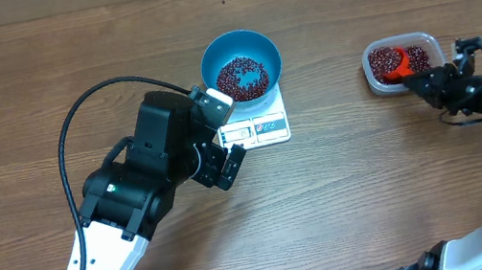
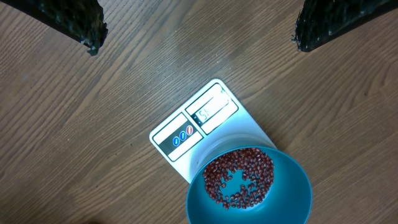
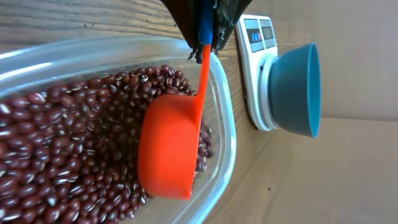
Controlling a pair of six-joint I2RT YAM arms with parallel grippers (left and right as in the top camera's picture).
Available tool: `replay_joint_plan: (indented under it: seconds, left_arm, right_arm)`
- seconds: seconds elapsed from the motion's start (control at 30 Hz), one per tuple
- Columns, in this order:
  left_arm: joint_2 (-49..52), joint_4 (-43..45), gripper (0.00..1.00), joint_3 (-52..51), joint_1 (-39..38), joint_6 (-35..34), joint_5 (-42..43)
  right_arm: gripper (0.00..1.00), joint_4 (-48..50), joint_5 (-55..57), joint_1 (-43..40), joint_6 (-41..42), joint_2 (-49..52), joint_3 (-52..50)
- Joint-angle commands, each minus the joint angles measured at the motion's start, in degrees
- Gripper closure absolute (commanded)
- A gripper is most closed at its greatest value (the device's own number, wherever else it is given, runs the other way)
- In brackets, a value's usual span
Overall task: Scoop item into bowl and weigh 150g on scale
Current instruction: 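Drag the red scoop through the beans with the right gripper to fill it, then carry the filled scoop with the right gripper over the teal bowl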
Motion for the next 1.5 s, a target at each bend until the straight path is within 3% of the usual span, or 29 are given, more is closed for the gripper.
replay_joint_plan:
  seconds: [0.0, 0.37, 1.47]
  left_arm:
    - [-0.02, 0.04, 0.00, -0.07, 0.17, 1.09, 0.02]
    - [-0.02, 0.04, 0.00, -0.07, 0.20, 1.09, 0.02]
    - [-0.02, 0.04, 0.00, -0.07, 0.20, 1.09, 0.02]
  right_arm:
    - [0.96, 0.35, -4.66, -2.14, -0.02, 0.52, -0.31]
    - [0.96, -1.18, -12.20, -6.10, -0.04, 0.57, -0.31]
    - [0.96, -1.77, -28.85, -4.17, 1.33, 0.57, -0.31]
